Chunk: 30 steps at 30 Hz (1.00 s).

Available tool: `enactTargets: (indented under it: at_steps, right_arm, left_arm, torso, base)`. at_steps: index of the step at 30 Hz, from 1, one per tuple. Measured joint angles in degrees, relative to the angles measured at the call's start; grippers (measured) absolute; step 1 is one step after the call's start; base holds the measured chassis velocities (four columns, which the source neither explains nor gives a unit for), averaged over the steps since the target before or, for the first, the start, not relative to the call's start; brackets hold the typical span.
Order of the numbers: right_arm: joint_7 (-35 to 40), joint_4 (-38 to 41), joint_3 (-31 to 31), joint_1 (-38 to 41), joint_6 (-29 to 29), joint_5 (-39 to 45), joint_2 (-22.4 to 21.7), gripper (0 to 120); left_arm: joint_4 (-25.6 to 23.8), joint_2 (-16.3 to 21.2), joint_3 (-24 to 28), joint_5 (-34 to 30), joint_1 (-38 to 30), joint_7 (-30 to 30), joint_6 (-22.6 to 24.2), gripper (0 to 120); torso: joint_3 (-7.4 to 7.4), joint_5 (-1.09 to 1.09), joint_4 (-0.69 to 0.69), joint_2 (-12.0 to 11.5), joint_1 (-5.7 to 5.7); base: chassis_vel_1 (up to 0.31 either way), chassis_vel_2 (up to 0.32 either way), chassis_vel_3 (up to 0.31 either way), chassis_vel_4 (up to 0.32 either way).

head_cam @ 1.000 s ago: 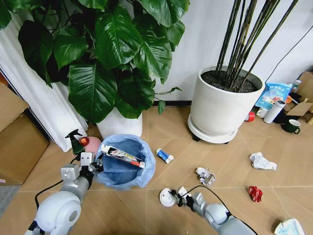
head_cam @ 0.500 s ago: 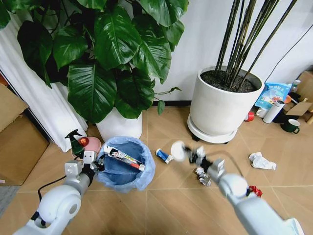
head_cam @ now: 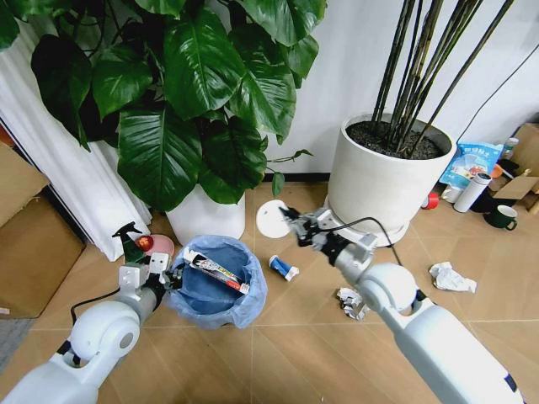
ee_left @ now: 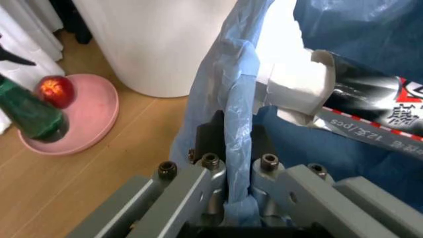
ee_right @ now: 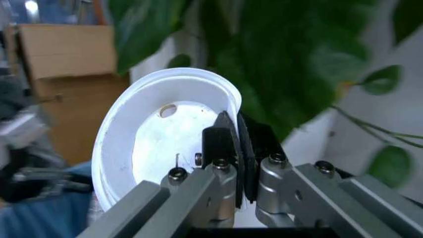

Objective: Pick up the trash bin and place the garbage on the floor into it.

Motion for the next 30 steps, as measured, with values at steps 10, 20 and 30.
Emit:
enactTargets:
  at_steps: [10,20,30]
  right_arm:
    - [6.6,20.5,1.6,6.4,-4.0,12.3,-4.5,1]
    - [8.2,27.9,-10.8,13.8,-7.6,16.8,-6.3,35]
    - [6.5,25.6,-19.5,18.3,-7.5,15.1,-5.4,74]
  left_arm:
    - [4.6,5.9,3.3,-5.4,-5.9,0.0,3.0,0]
    - [6.6,8.2,7.8,-7.0,-11.0,0.2,4.1,0]
    - [7.7,7.9,9.6,-7.5,-13.4,-0.2,4.1,0]
  torso:
    - [0.00,-0.04,0.01,0.0,0.00]
    - [0.00,-0.03,0.01,0.0,0.00]
    - [0.00,-0.01,0.01,0.0,0.00]
  base:
    - [0.000,0.000,0.000,0.000]
    - [0.000,0.000,0.000,0.000]
    - [0.000,0.000,0.000,0.000]
